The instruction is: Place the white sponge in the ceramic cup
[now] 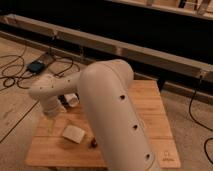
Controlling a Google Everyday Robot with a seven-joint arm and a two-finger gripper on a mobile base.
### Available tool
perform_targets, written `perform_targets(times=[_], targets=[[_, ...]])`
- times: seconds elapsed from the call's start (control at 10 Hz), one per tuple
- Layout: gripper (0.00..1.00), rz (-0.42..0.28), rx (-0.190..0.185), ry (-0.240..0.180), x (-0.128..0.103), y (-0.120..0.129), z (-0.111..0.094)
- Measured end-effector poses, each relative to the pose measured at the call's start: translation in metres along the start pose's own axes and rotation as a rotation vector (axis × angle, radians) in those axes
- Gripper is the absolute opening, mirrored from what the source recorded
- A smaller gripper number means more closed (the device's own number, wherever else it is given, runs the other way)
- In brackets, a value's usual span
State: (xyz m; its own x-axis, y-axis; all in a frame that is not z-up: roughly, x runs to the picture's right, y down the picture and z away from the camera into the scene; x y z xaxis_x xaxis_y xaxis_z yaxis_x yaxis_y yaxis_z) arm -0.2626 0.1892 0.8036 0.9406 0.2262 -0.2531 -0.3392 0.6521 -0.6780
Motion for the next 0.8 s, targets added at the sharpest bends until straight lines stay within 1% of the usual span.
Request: perform_targets(times=[0.1,0.3,0.5,0.6,0.8], targets=[[0.8,-0.011,0.029,0.022,0.008,0.001,0.003],[0.8,-0.022,0.057,0.041,0.017,0.011,0.007],[0.8,-0.028,0.074,0.052,0.029,0.025,0.013],[0.8,-0.023,0.076,0.057,0.035,0.033,0.017],[0.8,0.006,0.082,0.069,0.052,0.039,0.026]])
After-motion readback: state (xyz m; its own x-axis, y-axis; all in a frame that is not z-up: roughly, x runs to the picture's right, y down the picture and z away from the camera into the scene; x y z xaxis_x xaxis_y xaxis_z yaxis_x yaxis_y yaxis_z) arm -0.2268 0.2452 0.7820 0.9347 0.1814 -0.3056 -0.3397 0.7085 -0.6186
